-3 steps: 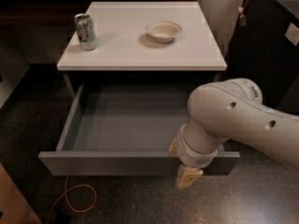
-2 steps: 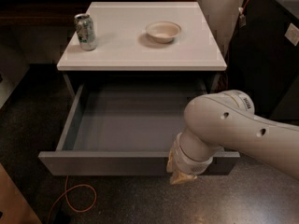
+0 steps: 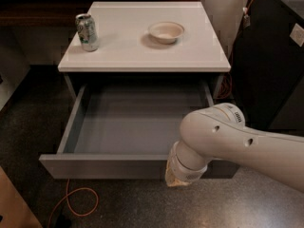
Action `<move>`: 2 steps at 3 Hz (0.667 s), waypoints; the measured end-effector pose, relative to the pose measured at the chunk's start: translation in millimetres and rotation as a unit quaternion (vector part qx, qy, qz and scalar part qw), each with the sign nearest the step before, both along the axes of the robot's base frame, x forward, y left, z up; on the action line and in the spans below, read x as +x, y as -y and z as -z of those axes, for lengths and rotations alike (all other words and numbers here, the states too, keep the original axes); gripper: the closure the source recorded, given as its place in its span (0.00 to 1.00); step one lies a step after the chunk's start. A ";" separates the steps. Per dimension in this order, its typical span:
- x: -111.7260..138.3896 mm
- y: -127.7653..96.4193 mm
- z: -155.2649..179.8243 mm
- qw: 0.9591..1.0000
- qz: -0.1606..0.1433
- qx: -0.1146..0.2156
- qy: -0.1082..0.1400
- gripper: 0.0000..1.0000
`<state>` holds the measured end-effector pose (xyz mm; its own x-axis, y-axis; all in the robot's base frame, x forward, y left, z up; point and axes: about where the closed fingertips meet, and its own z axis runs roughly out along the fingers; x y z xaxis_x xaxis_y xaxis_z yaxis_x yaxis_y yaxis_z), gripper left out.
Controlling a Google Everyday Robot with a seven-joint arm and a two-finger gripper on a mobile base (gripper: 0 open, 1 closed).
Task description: Close top drawer
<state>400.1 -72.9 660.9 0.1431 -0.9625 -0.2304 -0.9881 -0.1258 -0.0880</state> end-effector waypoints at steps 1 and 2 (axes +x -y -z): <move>34.6 0.7 11.0 0.999 0.039 0.003 0.034 1.00; 58.9 1.4 7.9 0.996 0.063 0.014 0.059 1.00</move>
Offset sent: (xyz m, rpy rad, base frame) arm 0.0884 -0.0031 -0.0056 0.0547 -0.1721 -0.1866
